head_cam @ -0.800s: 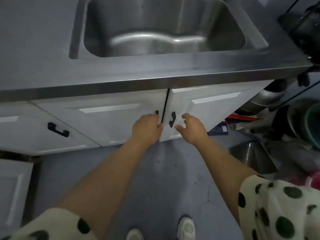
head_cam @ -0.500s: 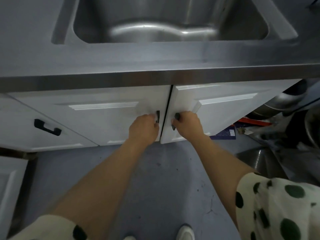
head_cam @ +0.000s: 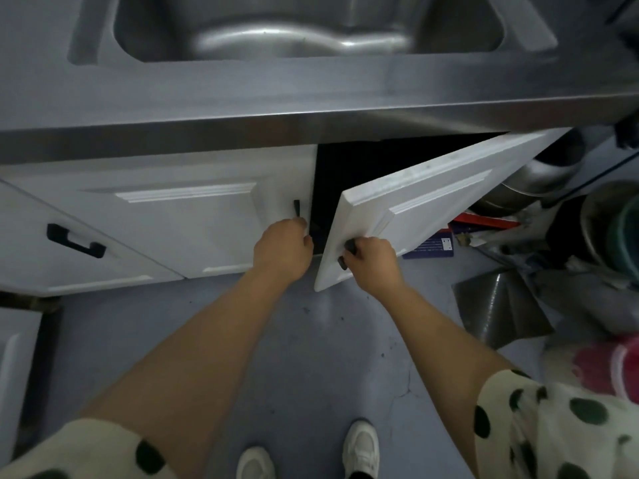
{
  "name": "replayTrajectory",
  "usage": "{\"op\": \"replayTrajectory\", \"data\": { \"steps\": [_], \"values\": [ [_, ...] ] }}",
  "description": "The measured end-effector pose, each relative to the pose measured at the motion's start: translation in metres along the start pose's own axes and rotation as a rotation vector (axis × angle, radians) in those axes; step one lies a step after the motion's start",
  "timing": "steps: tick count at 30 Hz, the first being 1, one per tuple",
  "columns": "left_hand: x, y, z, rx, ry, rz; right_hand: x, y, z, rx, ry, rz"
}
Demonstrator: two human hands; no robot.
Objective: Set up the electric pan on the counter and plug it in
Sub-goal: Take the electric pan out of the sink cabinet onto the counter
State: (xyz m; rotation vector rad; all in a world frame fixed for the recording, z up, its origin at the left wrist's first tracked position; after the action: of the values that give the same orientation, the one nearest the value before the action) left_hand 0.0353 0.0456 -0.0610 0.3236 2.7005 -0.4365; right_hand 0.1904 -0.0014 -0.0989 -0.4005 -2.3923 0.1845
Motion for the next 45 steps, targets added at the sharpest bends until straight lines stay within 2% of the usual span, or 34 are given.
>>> {"op": "replayTrajectory", "data": {
  "steps": [8,12,19,27,33,36,39,45],
  "values": [
    [-0.03,-0.025,0.011,0.046,0.037,0.041,-0.058,-0.086,-0.025,0.06,0.054,0.065],
    [-0.055,-0.035,0.02,0.057,0.036,0.083,-0.097,-0.126,-0.042,0.004,0.094,0.226],
    [-0.106,-0.054,0.044,0.103,0.053,0.183,-0.17,-0.178,-0.067,-0.278,0.3,0.535],
    [-0.159,-0.067,0.071,0.173,0.061,0.245,-0.232,-0.207,-0.108,-0.479,0.421,0.694],
    [-0.186,-0.068,0.083,0.188,0.087,0.261,-0.247,-0.223,-0.118,-0.66,0.787,0.749],
    [-0.196,-0.068,0.085,0.191,0.081,0.273,-0.244,-0.224,-0.117,-0.806,0.935,0.799],
    [-0.2,-0.067,0.082,0.185,0.081,0.272,-0.236,-0.219,-0.122,-0.936,1.022,0.806],
    [-0.202,-0.063,0.072,0.173,0.047,0.258,-0.235,-0.206,-0.143,-1.05,1.052,0.812]
  ]
}}
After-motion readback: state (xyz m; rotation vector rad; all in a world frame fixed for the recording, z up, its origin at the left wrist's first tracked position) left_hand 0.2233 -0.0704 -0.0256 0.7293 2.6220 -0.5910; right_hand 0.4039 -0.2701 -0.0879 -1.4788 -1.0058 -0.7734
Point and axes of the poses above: each hand's wrist, its own y-axis towards the middle knuckle, its own z-axis out of the palm, x = y × z, the point moved 5 cm from there along y, towards the middle knuckle, and after that the axes turned 6 degrees about y, right-handed, at the moved point
